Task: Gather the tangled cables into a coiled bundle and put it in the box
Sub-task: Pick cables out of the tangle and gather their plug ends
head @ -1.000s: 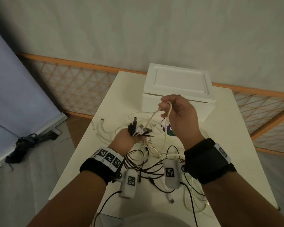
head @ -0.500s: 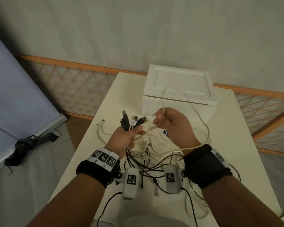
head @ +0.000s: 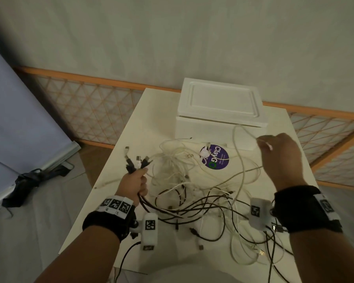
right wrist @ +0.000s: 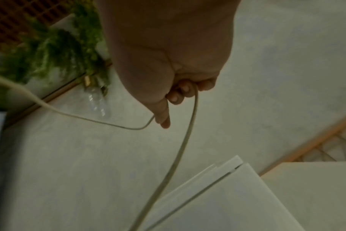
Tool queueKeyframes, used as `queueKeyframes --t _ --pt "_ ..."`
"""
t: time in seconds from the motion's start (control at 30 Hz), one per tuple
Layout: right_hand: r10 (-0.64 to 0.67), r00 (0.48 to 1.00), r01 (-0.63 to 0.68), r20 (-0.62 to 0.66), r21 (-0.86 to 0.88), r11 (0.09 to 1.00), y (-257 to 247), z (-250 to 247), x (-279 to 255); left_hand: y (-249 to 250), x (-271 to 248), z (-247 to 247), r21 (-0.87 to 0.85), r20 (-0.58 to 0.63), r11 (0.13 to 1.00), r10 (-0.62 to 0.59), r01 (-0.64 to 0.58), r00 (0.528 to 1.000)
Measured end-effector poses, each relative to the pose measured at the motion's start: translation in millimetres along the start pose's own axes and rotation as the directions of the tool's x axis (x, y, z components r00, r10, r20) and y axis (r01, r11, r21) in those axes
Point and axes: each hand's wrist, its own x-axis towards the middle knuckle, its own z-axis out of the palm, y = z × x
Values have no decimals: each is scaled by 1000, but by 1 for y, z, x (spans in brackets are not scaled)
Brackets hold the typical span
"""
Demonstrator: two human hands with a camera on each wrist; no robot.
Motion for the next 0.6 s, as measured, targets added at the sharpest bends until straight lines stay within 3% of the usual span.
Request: queueKeyframes --t 0.1,0.2,0.27,0.3,0.37,0.4,0.43,0.5,0.57,0.6 --pt "143 989 -131 -44 205 970 8 -24 8 -2 0 -11 -13 -39 1000 -10 10 999" --pt "220 975 -201 29 535 821 -13 -30 10 -3 -16 1 25 134 999 20 -23 991" --pt "189 979 -191 78 677 711 -41 -24 5 0 -37 22 53 341 995 59 -82 938" --pt "169 981 -186 97 726 662 -56 -20 2 1 -47 34 85 453 991 51 -100 890" --pt "147 978 -207 150 803 559 -81 -17 -4 -4 -53 52 219 599 969 -43 -113 799" --pt "135 976 -219 173 834 506 -88 -16 -5 -10 -54 59 325 611 937 -104 -129 784" --pt "121 976 -218 183 860 462 -93 -18 -6 -17 -50 62 449 574 880 -152 -154 805" --pt "112 982 -187 154 890 417 -93 -26 -4 -30 -37 62 627 407 763 -152 -155 901" --pt "156 982 -162 104 890 427 -84 -37 3 -39 -15 50 662 199 747 -108 -53 974" --pt "191 979 -157 77 876 455 -78 -43 6 -41 -5 44 658 124 753 -105 -2 987"
